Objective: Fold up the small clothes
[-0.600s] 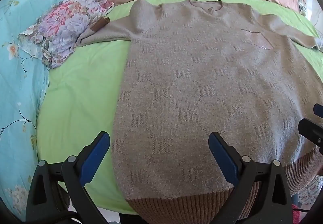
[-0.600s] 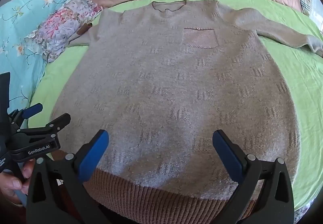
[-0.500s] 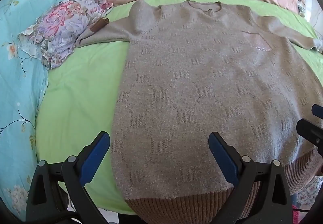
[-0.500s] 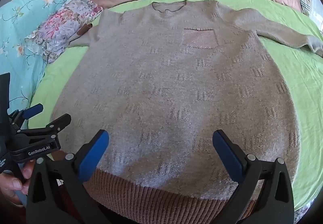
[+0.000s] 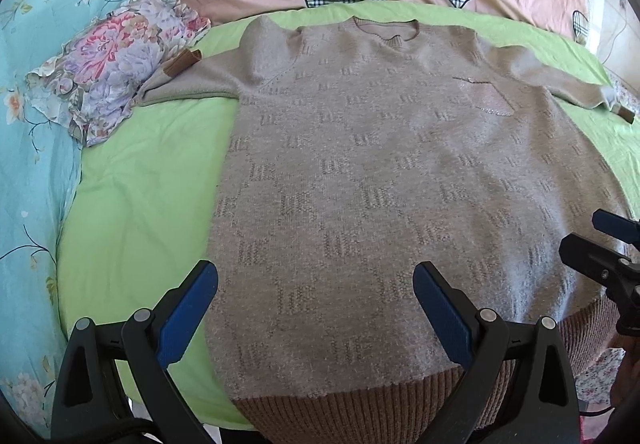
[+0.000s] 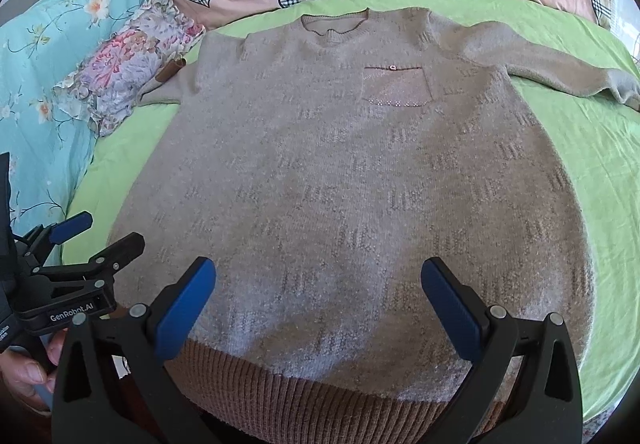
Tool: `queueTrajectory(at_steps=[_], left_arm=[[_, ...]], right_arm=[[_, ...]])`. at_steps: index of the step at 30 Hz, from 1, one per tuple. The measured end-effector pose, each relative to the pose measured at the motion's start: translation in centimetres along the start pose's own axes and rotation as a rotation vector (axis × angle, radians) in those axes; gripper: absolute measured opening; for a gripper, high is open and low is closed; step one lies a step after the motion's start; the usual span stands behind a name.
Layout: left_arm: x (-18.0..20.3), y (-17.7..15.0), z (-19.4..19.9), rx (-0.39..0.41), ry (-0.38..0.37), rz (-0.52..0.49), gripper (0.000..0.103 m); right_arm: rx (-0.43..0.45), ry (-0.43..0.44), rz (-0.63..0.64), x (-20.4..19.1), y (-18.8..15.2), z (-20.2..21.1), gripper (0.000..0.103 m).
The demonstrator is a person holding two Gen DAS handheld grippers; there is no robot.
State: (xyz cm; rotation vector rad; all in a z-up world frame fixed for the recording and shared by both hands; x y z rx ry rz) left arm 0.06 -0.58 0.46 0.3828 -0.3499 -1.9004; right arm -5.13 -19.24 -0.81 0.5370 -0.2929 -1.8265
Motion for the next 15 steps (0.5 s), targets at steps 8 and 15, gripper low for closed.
queueTrajectory(at_steps=[8,15], left_arm=[[-0.10,-0.25,0.04,0.039,0.009,-0.007,0.099],[0.06,-0.26,-0.14,0.029,0.016,-0.005,0.099]], right_arm=[[0.016,0.002,0.006,-0.21,-0.02,-0.07,0.102],[0.035,0.017,0.000,-0.09,-0.06,-0.06,0.102]])
Point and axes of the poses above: each gripper's, at about its wrist camera, not at the fingertips, and z roughly against the way its jaws point, x to its right, y to its top, the point moved 1 cm from there along -z, roughly the way its jaws point, and after that the axes turned 10 degrees about -x, right-handed, at the moved point
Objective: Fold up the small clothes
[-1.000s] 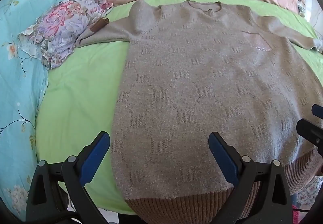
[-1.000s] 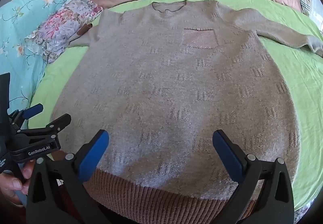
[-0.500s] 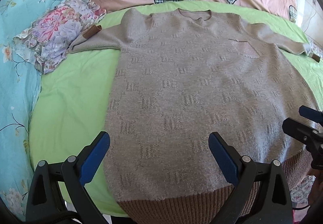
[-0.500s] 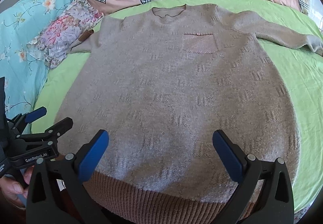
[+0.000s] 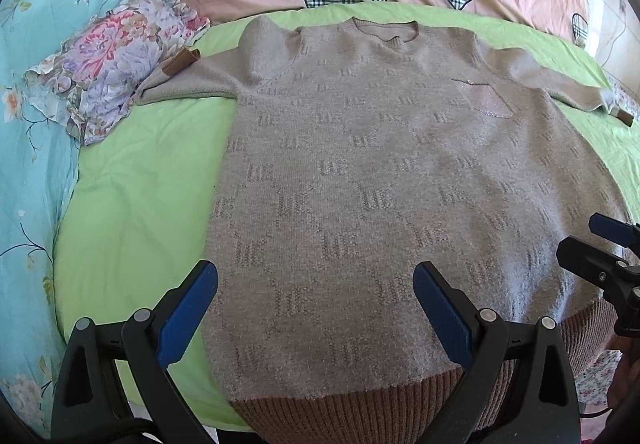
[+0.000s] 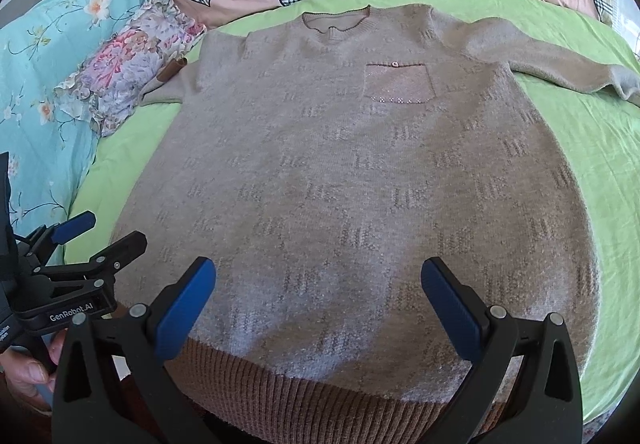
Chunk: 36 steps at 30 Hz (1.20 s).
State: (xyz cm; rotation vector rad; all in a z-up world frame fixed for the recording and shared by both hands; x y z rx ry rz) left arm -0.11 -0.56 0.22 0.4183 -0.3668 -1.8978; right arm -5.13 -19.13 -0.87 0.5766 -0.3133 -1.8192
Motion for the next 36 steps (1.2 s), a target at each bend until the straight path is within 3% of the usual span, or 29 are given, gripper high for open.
queueTrajectory(at_steps=[22,31,36], left_arm=[[0.3,1.6,-0.9,-0.017,-0.004,-0.012,0.099],[1.0,3.1,-1.6,-0.015,-0.029,-0.030,0.099],[0.7,5.3,-2.4,-0.022,-0.080,-0.013,0.099]], right_arm=[[-0.023,0.042,-0.037,0.4,0.7,0.2,0.102],[0.014,0.049,-0.091,3.2,1.9,0.9,0.102],[0.041,0.052,-0.167,7.2,3.3,1.6,0.102]])
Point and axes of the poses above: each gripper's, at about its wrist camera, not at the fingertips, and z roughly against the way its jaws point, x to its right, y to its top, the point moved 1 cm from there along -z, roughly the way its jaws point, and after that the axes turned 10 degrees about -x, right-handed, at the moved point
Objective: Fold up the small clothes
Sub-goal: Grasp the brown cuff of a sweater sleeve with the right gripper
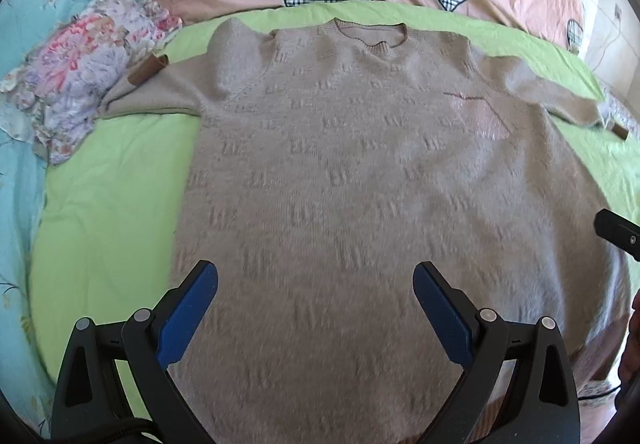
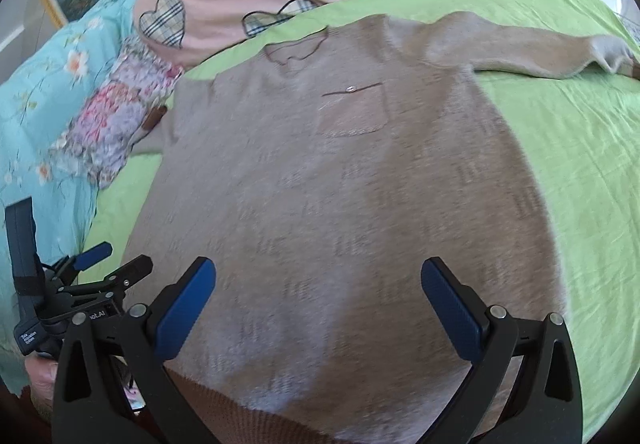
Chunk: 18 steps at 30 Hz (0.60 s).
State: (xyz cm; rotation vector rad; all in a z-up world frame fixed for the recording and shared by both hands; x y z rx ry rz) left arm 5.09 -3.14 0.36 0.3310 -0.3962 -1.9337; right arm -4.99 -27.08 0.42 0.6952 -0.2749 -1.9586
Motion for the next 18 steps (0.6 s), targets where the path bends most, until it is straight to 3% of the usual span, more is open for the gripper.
queueTrajectory(at_steps=[7,9,14,18], left_arm=[[-0.6,3.6,-1.2,0.008,0.034,0.027,0.099],[-0.7,4.4,-1.6,0.000,0.041,0.030,0.099],[0.0,6.2,-2.6,-0.020,0.051,0.012,0.099],[1.3,7.6,-3.6,-0.029,0.058,-0.018,0.099]], right_arm=[[0.082,-0.052,-0.183,9.7,3.5,3.5,0.100],[0.097,-0.065,-0.257,13.3,4.6,4.4,0.094],[0.149,-0.111,-0.462,22.9,7.7,6.3,0.066],[0.235,-0.140,-0.605,29.8,10.8,8.1,0.063]])
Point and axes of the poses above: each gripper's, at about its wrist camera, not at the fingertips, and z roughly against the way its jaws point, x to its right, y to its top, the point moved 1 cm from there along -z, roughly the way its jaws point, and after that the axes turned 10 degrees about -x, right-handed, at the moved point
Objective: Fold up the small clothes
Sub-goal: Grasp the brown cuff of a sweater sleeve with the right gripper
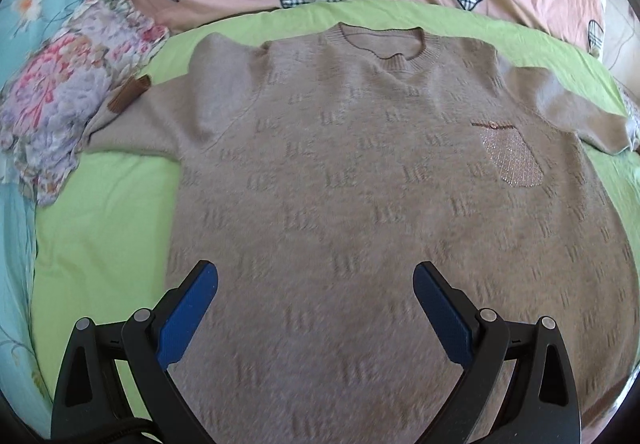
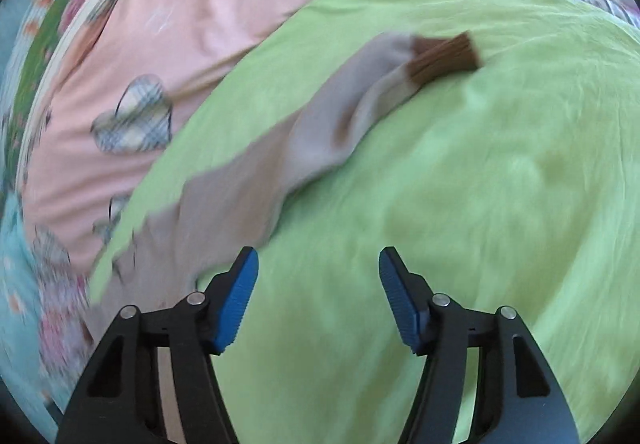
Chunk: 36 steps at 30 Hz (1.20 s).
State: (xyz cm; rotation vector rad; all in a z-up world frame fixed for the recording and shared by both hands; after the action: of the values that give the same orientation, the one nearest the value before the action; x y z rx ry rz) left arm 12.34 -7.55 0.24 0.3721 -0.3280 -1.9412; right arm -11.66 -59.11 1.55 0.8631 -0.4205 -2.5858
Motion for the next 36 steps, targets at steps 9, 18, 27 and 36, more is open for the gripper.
queueTrajectory(at_steps=[9,18,27,36], left_arm=[[2.5,3.0,-1.9,-0.022,-0.008,-0.027,0.099],[2.1,3.3,-2.6,-0.025,-0.042,-0.018,0.099],[-0.8,2.0,-2.1,-0.022,-0.101,0.044,0.099],[-4.4,1.6,-2.0,-0.013,-0.197,0.101,0.099]], right_arm=[[0.045,-0.016,-0.227,5.3,9.9,-3.8,0.062],[0.116,-0.019,-0.053,-0.7,8.5,-1.9,0.010],[-0.115,0.308,0.281,-18.7,-0.3,-4.1,0.009],[-0.495,0.549,0.458,-34.6,-14.5,-15.7,0.009]])
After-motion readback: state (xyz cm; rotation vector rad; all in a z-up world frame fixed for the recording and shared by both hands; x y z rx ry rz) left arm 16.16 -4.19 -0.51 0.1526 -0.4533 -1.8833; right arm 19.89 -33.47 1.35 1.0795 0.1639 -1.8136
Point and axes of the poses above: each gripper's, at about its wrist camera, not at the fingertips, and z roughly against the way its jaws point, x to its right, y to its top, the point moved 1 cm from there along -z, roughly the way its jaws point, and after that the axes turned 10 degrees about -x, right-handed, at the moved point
